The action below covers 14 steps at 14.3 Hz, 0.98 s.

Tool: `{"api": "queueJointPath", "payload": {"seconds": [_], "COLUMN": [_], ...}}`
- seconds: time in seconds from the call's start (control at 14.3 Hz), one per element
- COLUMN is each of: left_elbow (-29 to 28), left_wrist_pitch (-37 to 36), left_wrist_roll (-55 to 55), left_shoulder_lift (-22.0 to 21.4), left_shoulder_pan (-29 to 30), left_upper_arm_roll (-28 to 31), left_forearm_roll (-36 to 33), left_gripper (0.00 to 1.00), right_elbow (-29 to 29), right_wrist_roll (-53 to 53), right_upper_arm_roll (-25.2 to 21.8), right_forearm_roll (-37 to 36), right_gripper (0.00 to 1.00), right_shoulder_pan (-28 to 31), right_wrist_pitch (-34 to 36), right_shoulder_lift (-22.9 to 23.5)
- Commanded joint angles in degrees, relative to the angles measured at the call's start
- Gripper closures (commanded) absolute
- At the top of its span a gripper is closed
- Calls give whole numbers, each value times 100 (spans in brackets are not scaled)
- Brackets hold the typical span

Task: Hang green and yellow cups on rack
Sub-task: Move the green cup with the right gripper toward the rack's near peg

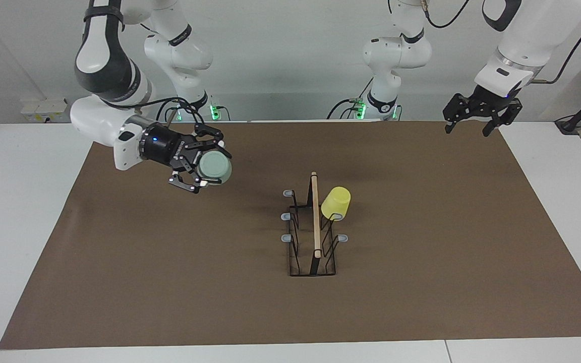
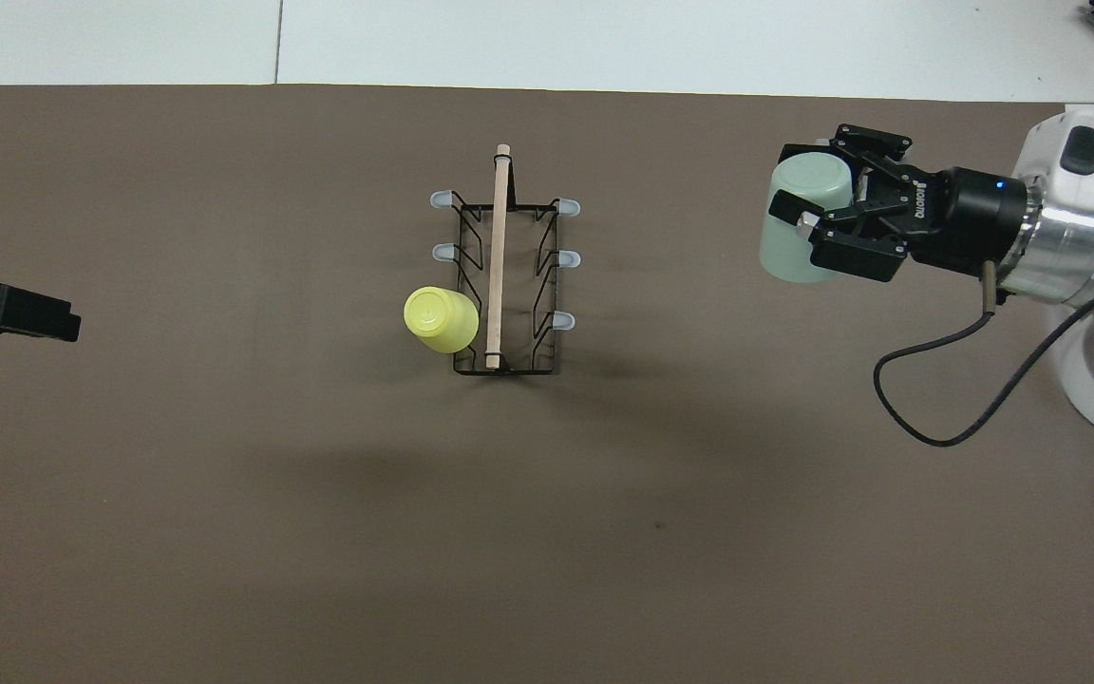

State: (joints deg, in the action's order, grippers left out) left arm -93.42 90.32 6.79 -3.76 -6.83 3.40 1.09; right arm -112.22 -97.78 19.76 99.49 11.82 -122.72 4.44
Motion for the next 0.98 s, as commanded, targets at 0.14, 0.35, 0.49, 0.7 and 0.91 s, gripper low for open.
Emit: {"api": "queueJointPath", "payload": {"seconds": [0.14, 0.35, 0.49, 0.7, 0.91], "left_elbow": [-115, -132, -124, -132, -124], "left_wrist_pitch": [-49, -40, -40, -40, -40], "left_wrist_roll": [-64, -90, -90, -90, -90], "left_shoulder_lift": [-125, -90, -90, -90, -90], "left_shoulder_pan": [-451, -372, -372, -381, -381], "left_upper_arm_roll": [503, 495, 495, 495, 495], "left_forearm_roll": [-100, -100, -100, -100, -100], "left_gripper": [0, 0, 0, 0, 0], "right_elbow": [-327, -458, -502, -494, -476], "right_wrist_roll": [-1355, -2286, -2884, -3422, -3783], "right_upper_arm_roll": [-42, -51, -51, -68, -112], "right_forearm_roll": [1737, 2056, 2476, 3163, 3655], "right_gripper": [100, 100, 100, 100, 100], "right_shoulder_pan": [-1136, -1279, -1445, -1735, -1963], "right_wrist_pitch": [-1401, -1465, -1474, -1578, -1711], "right_shoulder_lift": [-110, 109, 311, 496, 602]}}
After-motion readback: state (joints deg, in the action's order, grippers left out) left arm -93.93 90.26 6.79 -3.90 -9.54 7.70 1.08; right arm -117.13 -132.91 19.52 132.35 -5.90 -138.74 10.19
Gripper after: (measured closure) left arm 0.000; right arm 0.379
